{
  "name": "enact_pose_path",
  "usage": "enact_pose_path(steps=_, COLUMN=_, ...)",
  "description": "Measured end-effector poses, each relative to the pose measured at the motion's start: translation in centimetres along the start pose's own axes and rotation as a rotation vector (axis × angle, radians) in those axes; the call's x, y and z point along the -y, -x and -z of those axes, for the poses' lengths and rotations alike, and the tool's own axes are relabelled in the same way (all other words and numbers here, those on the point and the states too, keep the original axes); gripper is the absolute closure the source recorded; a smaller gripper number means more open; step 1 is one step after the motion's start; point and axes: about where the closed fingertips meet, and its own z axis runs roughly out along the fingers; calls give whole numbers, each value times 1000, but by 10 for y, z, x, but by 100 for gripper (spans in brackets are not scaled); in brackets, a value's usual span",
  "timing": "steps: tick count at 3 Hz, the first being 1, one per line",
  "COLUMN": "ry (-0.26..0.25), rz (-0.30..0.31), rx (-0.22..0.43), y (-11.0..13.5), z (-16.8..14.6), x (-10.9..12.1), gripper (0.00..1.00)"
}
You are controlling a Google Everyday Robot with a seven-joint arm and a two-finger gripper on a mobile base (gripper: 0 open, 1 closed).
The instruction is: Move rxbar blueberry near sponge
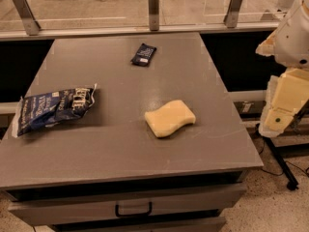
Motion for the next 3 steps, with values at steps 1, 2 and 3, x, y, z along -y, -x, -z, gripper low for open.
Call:
enact_pose_path(steps=1, ry=0, rz=0, rx=0, y=0, z=0, x=0, gripper=0)
enact_pose_path(steps=2, ry=-15, rz=21, rx=17, y=14, z=-5, x=21, gripper=0)
enact_pose_path(steps=3, ry=-55, rz=13, rx=85, y=38, z=-25, x=68, gripper=0)
